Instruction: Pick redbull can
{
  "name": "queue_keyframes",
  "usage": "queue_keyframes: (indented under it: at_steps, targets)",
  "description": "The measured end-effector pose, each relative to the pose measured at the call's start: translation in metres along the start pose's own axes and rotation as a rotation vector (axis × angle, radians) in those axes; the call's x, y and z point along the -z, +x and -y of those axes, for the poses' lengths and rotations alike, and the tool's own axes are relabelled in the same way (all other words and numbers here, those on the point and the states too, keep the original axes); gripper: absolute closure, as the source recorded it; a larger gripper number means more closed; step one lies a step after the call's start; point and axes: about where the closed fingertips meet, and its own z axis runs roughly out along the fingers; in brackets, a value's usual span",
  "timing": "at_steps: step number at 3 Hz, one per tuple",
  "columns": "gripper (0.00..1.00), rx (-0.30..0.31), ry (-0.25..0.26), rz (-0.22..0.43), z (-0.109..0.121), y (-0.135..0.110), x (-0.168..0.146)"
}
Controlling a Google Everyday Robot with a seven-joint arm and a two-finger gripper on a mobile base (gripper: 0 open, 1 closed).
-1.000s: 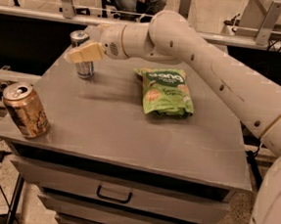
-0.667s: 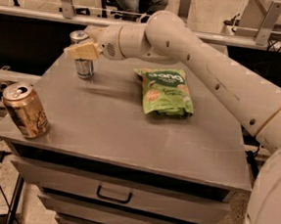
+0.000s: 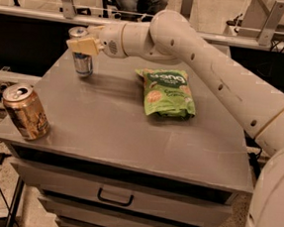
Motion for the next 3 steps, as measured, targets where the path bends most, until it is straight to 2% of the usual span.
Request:
queue_keyframes:
  at_steps: [1, 2, 3]
  targets:
    - [1.00, 0.035, 0.004, 0.053, 0.000, -0.029, 0.021]
    - [1.00, 0.081, -0.014, 0.057, -0.004, -0.052, 0.032]
    - [1.00, 0.083, -0.019, 0.057, -0.005, -0.054, 0.032]
